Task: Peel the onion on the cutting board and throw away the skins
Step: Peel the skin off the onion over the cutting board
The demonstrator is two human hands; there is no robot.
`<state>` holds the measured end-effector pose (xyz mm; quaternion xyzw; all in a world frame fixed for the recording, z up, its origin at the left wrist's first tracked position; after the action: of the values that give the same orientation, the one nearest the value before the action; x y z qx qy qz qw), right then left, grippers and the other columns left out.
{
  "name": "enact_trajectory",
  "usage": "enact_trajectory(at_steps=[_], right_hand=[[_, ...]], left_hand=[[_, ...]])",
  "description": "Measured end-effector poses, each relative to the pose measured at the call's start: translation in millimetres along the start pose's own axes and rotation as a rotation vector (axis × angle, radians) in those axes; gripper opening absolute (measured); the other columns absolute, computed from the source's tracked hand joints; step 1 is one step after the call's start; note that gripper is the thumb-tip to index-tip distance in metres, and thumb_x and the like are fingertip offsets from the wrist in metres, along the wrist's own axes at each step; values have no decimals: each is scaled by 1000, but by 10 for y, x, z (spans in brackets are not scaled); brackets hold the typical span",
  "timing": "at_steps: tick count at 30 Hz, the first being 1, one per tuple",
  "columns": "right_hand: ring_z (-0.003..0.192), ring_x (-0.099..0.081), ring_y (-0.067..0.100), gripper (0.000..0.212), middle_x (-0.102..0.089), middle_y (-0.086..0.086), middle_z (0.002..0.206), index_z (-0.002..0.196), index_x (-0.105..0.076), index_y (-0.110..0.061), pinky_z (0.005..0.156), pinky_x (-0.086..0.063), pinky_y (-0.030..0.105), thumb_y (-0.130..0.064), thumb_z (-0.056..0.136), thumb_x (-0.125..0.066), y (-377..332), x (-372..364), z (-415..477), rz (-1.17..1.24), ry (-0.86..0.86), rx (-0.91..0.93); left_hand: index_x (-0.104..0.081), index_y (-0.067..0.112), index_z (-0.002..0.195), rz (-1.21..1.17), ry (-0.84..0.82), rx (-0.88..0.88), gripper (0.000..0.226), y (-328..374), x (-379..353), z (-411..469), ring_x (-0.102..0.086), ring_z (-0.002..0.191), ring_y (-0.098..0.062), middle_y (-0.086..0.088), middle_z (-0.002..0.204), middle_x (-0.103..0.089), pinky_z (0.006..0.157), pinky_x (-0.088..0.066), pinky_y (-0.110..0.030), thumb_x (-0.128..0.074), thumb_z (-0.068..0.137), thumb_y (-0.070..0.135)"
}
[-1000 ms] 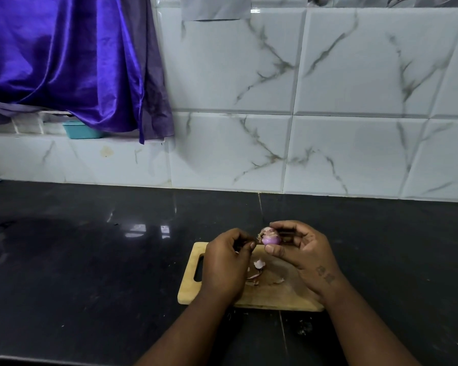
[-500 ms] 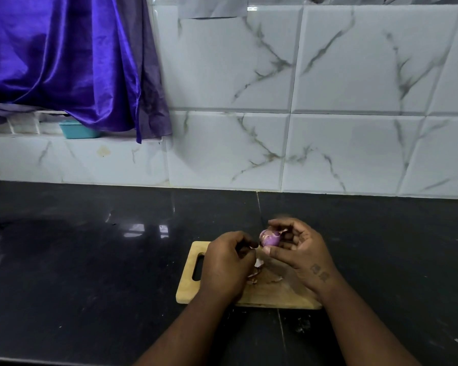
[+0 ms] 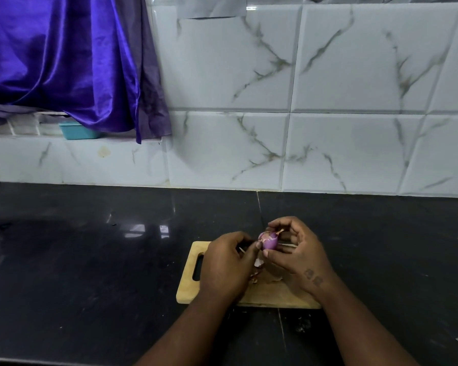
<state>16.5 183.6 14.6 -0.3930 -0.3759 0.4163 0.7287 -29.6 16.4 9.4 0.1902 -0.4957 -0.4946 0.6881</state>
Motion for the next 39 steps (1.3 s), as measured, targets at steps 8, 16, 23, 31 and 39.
enact_trajectory(at_steps=[8, 16, 23, 31, 39], right_hand=[[97, -77, 10, 50, -77, -3, 107, 111, -68, -24, 79, -65, 28, 9, 76, -82, 6, -71, -13, -27, -46, -1], [102, -76, 13, 58, -78, -3, 111, 110, -70, -34, 85, -64, 30, 11, 75, -81, -10, -62, -8, -10, -46, 44], [104, -76, 13, 63, -77, -3, 116, 119, -67, -28, 84, -63, 28, 11, 73, -86, -21, -36, -7, 33, -26, 65], [104, -76, 14, 62, -78, -6, 116, 118, -66, -28, 86, -64, 31, 10, 73, -86, -24, -29, -5, 24, -24, 66], [105, -76, 12, 62, -78, -9, 116, 119, -66, -29, 86, -64, 30, 8, 73, -88, -23, -29, -1, 8, -25, 67]], left_hand=[[-78, 32, 111, -51, 17, -18, 20, 54, 37, -31, -68, 88, 2, 16, 96, -75, 72, -54, -14, -76, 92, 39], [-82, 27, 101, -144, 34, 28, 14, 14, 50, -19, -72, 82, 6, 14, 85, -79, 63, -54, -8, -80, 90, 35], [-82, 28, 96, -125, 48, 28, 9, -15, 64, -1, -73, 78, 4, 15, 82, -78, 66, -57, -13, -74, 94, 25], [-84, 28, 99, -173, 26, 30, 11, 6, 48, -10, -73, 80, 7, 15, 85, -80, 66, -56, -8, -77, 92, 32], [-83, 28, 90, -140, 64, 19, 13, 16, 84, -6, -72, 75, 3, 15, 77, -78, 63, -54, -10, -72, 96, 25]])
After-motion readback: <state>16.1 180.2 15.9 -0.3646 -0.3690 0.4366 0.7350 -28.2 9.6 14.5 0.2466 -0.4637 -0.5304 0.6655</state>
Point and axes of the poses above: each hand's wrist, its own z-axis towards the middle knuckle, its own x-axis out of the back of the hand, y = z × x, the point moved 7 cm from there along z, towards the middle knuckle
